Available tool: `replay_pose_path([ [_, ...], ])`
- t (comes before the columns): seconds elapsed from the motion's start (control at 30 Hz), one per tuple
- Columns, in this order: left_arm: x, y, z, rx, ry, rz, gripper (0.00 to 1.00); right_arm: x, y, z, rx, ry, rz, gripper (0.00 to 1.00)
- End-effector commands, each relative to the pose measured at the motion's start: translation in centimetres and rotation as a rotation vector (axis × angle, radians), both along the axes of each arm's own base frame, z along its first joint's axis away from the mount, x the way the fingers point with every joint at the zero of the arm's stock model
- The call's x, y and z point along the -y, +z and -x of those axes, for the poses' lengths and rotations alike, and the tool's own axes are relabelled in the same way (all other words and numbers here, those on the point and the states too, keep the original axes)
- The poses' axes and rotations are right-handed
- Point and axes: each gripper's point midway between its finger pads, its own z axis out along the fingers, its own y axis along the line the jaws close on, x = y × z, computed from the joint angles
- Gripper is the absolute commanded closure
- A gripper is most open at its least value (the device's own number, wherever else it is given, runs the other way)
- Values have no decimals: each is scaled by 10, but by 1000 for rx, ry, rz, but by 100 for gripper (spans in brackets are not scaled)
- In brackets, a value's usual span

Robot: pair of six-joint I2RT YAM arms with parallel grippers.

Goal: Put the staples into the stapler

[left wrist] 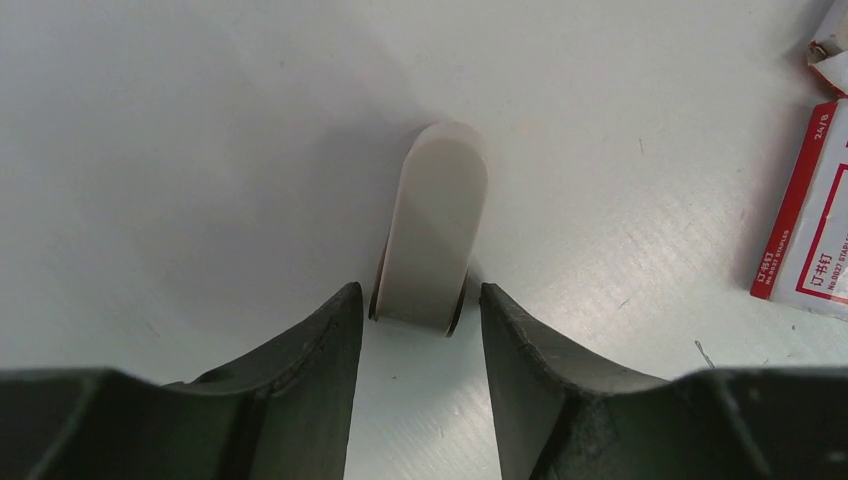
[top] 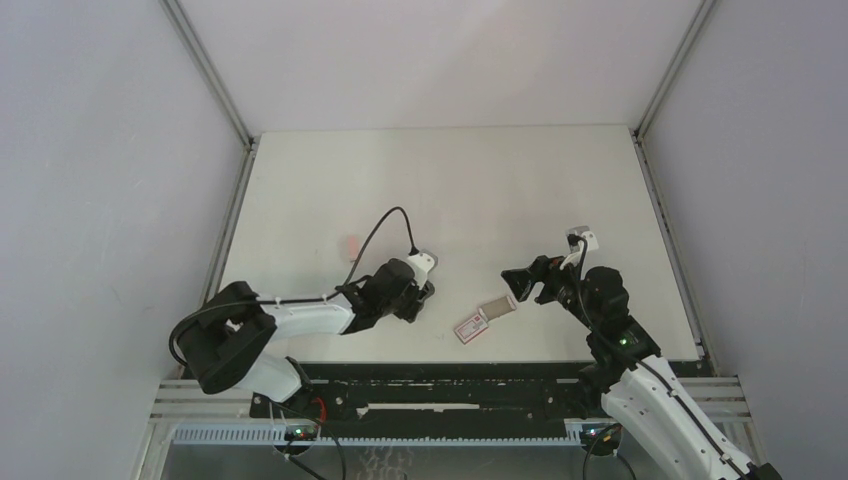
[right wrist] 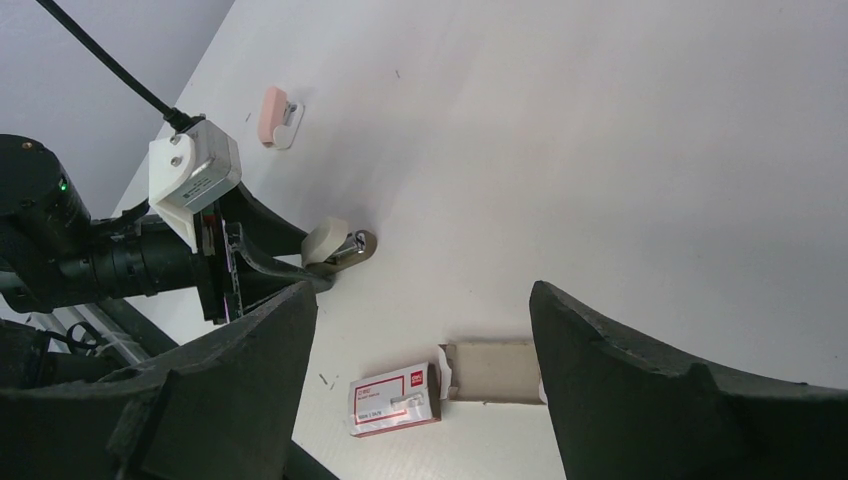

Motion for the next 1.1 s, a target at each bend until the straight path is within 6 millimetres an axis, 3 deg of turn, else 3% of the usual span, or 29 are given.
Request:
replay_pose_path([
  [0.0, 19, 21, -16, 63, -32, 33, 50, -1, 10, -3, 44, 3, -12, 22],
  [0.23, 23, 23, -17, 71, -49, 37, 58, 0, 10, -4, 43, -4, -12, 22],
  [0.4, 29, 23, -12, 63, -86, 45, 84, 10, 8, -10, 27, -86, -27, 21],
  [0.47, 33, 30, -10, 78, -92, 59, 93, 8, 10, -8, 36, -78, -44, 19],
  [0.53, 40, 45, -7, 105, -105, 102, 99, 1, 14, -4, 45, -32, -68, 11],
  [0.67, 60, 93, 4, 169, -141, 264, 100, -20, 19, 9, 10, 89, -140, 8],
  [0.8, 73, 126, 15, 179, -173, 422, 100, -39, 18, 20, -67, 178, -270, 8],
  [0.93, 78, 138, 25, 172, -208, 471, 100, -58, 26, 30, -124, 269, -409, 8],
  [1.07, 79, 146, 35, 169, -239, 503, 100, -75, 29, 32, -154, 307, -415, 7],
])
